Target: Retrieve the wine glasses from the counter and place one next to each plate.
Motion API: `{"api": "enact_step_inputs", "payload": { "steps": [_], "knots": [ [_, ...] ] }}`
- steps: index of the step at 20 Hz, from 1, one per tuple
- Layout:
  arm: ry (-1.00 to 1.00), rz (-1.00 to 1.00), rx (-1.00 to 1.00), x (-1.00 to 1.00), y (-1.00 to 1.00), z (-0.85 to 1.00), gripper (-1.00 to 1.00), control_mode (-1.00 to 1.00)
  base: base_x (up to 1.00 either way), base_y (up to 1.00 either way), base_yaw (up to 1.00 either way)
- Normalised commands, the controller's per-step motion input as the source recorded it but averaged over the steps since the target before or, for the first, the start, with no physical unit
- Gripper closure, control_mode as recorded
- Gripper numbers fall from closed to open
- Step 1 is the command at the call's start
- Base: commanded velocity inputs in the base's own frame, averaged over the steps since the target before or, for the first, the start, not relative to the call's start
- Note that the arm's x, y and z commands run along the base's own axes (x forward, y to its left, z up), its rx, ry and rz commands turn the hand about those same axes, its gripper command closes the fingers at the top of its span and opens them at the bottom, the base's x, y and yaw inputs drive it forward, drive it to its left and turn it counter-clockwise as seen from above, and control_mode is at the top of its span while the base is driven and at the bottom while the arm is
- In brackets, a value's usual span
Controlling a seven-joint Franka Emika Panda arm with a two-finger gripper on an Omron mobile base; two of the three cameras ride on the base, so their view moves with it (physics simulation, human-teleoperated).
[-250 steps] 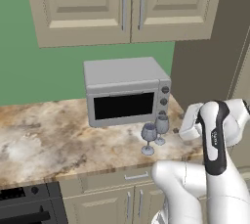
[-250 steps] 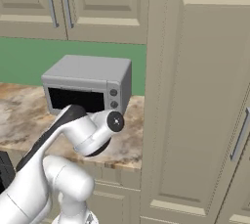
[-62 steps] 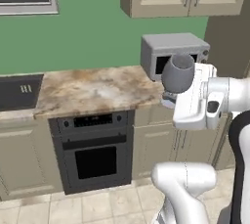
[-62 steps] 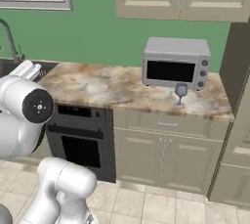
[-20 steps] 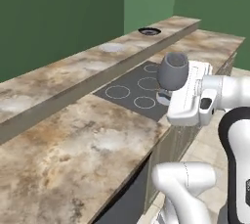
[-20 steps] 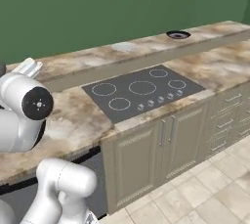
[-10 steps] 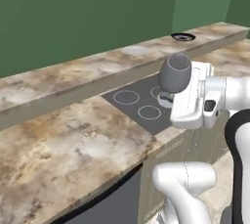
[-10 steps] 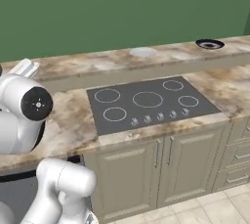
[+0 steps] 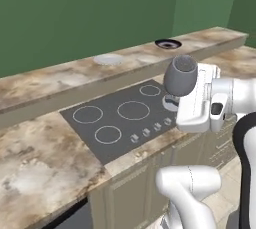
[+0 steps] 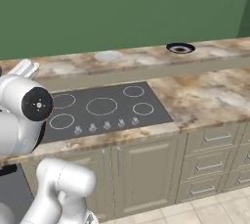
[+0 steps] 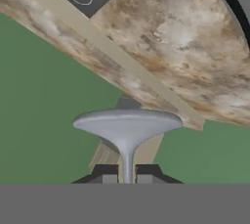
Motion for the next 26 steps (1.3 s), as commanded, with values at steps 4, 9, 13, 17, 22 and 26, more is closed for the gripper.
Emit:
{"api": "enact_step_inputs", "payload": {
  "steps": [4,9,13,17,22,26],
  "knots": [
    [0.00,0.00,0.00,0.00,0.00,0.00,1.00,1.00,0.00,-1.00,0.07],
    [0.00,0.00,0.00,0.00,0.00,0.00,1.00,1.00,-0.01,-1.00,0.21],
    [0.00,0.00,0.00,0.00,0.00,0.00,1.00,1.00,-0.08,-1.00,0.34],
    [0.00,0.00,0.00,0.00,0.00,0.00,1.00,1.00,-0.21,-1.00,0.22],
    [0.00,0.00,0.00,0.00,0.00,0.00,1.00,1.00,-0.36,-1.00,0.16],
    [0.00,0.00,0.00,0.00,0.00,0.00,1.00,1.00,-0.26,-1.00,0.13]
  ]
}}
